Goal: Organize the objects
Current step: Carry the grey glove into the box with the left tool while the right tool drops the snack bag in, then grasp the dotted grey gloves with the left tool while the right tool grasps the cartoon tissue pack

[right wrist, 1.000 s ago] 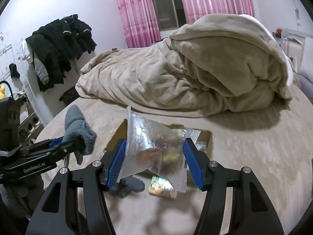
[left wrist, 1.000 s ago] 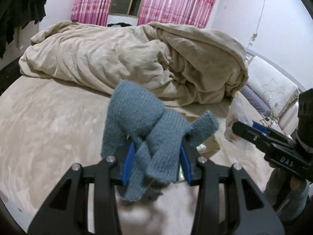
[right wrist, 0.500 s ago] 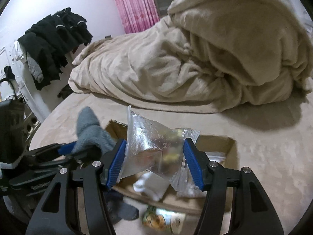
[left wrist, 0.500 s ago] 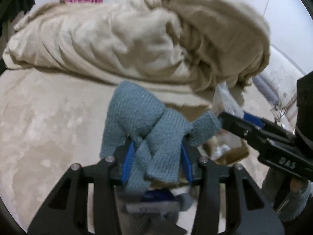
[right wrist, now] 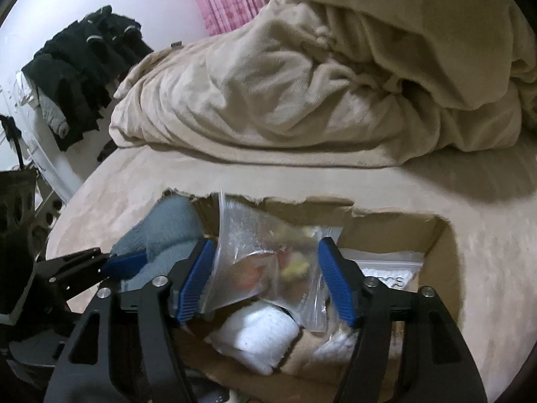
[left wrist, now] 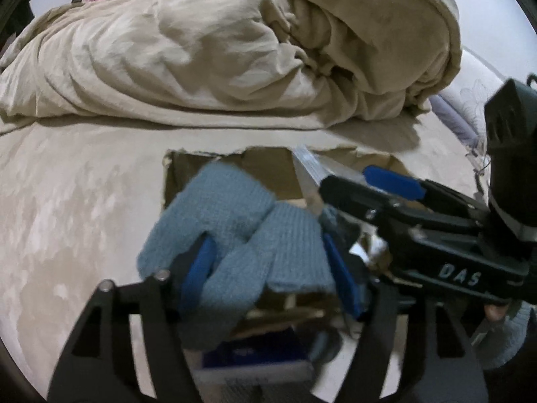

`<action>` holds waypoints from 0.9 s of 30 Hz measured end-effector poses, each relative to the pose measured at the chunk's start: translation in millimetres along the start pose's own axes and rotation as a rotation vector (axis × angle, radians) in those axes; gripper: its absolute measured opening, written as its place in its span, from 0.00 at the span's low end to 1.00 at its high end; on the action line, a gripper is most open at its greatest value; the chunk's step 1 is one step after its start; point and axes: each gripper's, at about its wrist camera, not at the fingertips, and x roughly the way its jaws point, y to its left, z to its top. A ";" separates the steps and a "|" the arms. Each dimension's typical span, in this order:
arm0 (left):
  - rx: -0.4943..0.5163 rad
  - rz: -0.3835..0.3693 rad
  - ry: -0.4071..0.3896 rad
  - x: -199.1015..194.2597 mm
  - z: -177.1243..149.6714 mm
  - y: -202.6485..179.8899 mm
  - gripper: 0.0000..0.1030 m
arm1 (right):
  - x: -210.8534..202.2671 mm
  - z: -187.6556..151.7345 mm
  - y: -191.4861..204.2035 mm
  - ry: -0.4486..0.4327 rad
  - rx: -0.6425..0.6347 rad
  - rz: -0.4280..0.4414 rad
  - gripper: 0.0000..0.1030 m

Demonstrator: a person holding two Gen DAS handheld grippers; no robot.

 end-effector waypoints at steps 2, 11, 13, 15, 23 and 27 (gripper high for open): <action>0.004 0.012 -0.013 -9.4 -0.3 -1.9 0.68 | -12.0 2.9 0.1 -0.032 0.004 -0.013 0.84; 0.000 0.034 -0.129 -78.1 -7.6 -8.1 0.81 | -75.0 10.4 13.7 -0.104 -0.006 -0.056 0.84; 0.001 0.037 -0.153 -94.2 -11.3 -11.0 0.86 | -90.1 9.4 19.3 -0.117 -0.013 -0.065 0.86; -0.001 0.036 -0.170 -107.6 -15.7 -13.6 0.89 | -105.4 7.7 24.0 -0.131 -0.012 -0.064 0.89; -0.021 0.031 -0.196 -151.9 -48.5 -23.3 0.89 | -156.3 -9.3 39.0 -0.162 -0.003 -0.058 0.89; -0.035 0.037 -0.214 -168.3 -66.5 -28.0 0.89 | -172.8 -23.1 45.5 -0.164 -0.006 -0.053 0.89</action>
